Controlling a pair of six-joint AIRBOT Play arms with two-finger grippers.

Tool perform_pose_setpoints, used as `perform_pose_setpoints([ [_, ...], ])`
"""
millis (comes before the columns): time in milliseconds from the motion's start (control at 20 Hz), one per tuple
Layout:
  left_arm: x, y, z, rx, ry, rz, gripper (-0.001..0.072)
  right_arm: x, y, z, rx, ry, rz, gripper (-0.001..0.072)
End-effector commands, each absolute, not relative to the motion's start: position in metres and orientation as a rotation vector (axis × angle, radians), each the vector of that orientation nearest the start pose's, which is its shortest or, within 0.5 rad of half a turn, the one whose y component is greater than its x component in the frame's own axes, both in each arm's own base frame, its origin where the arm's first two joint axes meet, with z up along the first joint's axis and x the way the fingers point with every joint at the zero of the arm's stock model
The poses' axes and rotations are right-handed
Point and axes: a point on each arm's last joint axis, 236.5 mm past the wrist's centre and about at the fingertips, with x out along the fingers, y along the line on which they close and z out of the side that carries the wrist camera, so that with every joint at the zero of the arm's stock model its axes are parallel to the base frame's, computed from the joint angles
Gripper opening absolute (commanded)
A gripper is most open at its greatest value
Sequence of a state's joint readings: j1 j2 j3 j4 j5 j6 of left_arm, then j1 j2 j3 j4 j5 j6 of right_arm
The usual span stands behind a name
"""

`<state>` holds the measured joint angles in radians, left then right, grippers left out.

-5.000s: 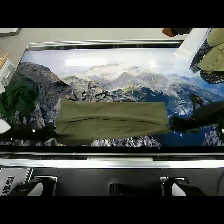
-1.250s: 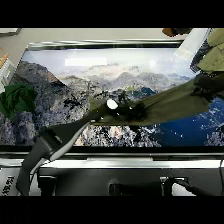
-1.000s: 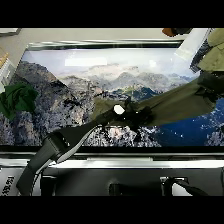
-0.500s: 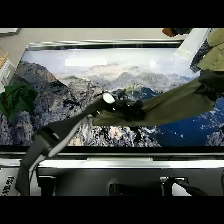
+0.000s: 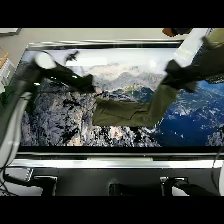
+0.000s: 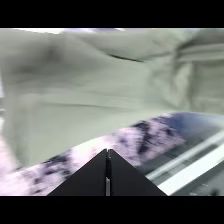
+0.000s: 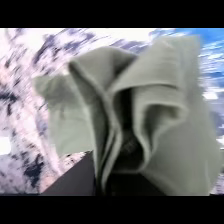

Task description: Fold the clothes and pants, and hang the long-sleeved shirts on hangers.

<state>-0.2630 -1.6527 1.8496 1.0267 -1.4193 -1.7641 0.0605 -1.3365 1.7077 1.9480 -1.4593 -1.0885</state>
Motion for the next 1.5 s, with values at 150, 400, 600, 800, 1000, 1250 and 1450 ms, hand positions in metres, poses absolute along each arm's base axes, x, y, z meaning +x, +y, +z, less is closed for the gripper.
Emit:
perform_pose_setpoints([
  [150,0.424,-0.153,0.166,-0.328,1.188,-0.387,0.0017,0.432,0.239,0.124,0.647,1.216,0.205,0.0030],
  [400,0.427,-0.154,0.169,-0.331,1.168,-0.387,0.0017,0.434,0.302,0.080,0.643,1.257,0.252,0.0030],
  [600,0.428,-0.154,0.170,-0.332,1.162,-0.387,0.0017,0.437,0.339,0.075,0.705,1.236,0.309,0.0030],
  [800,0.428,-0.154,0.170,-0.317,1.158,-0.397,0.0018,0.430,0.353,0.066,0.691,1.259,0.322,0.0030],
  [1000,0.429,-0.154,0.168,-0.317,1.162,-0.397,0.0018,0.426,0.353,0.048,0.663,1.298,0.303,0.0032],
  [1250,0.429,-0.154,0.167,-0.317,1.164,-0.396,0.0018,0.423,0.357,0.042,0.651,1.316,0.326,0.0115],
  [1450,0.429,-0.154,0.167,-0.317,1.164,-0.397,0.0018,0.415,0.355,0.041,0.613,1.345,0.338,0.0560],
])
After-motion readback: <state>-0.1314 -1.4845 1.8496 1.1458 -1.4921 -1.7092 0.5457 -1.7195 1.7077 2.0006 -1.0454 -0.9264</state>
